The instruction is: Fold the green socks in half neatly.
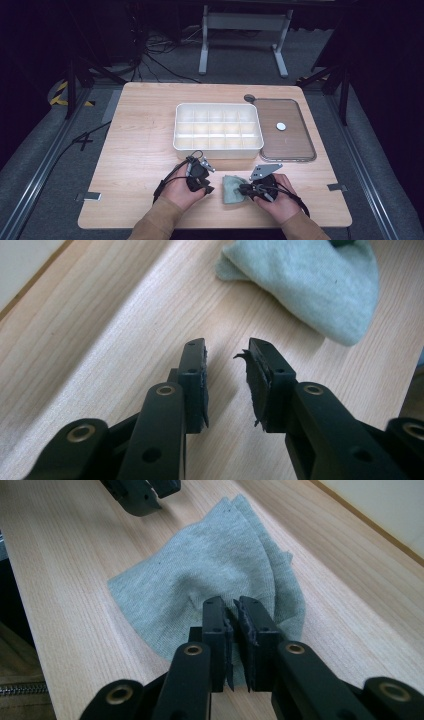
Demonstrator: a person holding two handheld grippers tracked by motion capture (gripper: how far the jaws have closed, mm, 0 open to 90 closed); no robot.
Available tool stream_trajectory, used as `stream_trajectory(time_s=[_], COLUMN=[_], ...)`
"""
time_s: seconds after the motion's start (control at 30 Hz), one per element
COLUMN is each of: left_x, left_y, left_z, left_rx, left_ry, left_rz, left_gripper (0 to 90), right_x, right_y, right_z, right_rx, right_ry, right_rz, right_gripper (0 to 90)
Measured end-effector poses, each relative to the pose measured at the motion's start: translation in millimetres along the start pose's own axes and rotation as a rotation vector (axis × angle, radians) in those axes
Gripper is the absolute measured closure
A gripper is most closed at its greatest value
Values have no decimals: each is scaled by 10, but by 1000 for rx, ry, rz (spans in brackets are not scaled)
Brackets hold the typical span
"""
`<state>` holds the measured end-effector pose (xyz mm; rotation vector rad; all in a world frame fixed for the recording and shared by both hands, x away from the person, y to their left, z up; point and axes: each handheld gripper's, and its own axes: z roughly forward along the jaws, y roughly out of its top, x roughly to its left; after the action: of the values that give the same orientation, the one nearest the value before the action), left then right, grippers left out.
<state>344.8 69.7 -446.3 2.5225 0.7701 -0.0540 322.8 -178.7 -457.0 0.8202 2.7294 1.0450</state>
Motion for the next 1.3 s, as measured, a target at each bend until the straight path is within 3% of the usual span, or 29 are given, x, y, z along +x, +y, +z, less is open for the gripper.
stream_trajectory(time_s=[0.17, 0.3, 0.6, 0.77, 0.97, 1.17, 1.3], left_x=[-43, -64, -116, -188, -248, -321, -358], left_y=[32, 47, 79, 110, 138, 178, 192], left_z=[62, 93, 142, 211, 231, 134, 130], left_rx=[39, 51, 39, 3, -11, -122, -153], left_ry=[-16, -23, -37, -70, -30, -24, -17], left_rz=[49, 55, 83, 106, 183, 267, 314], left_gripper=[803, 858, 891, 887, 853, 833, 785], right_x=[4, 6, 29, 29, 39, 79, 106], right_y=[-8, -14, -4, 0, 3, 30, 47], right_z=[-2, -5, -5, -3, -2, 7, 29], right_rx=[-1, -3, 1, 2, 9, 20, 16], right_ry=[-2, -2, -17, -11, -17, -28, -15], right_rz=[-2, -4, -16, -16, -20, -36, -34], right_gripper=[824, 825, 825, 831, 833, 836, 837])
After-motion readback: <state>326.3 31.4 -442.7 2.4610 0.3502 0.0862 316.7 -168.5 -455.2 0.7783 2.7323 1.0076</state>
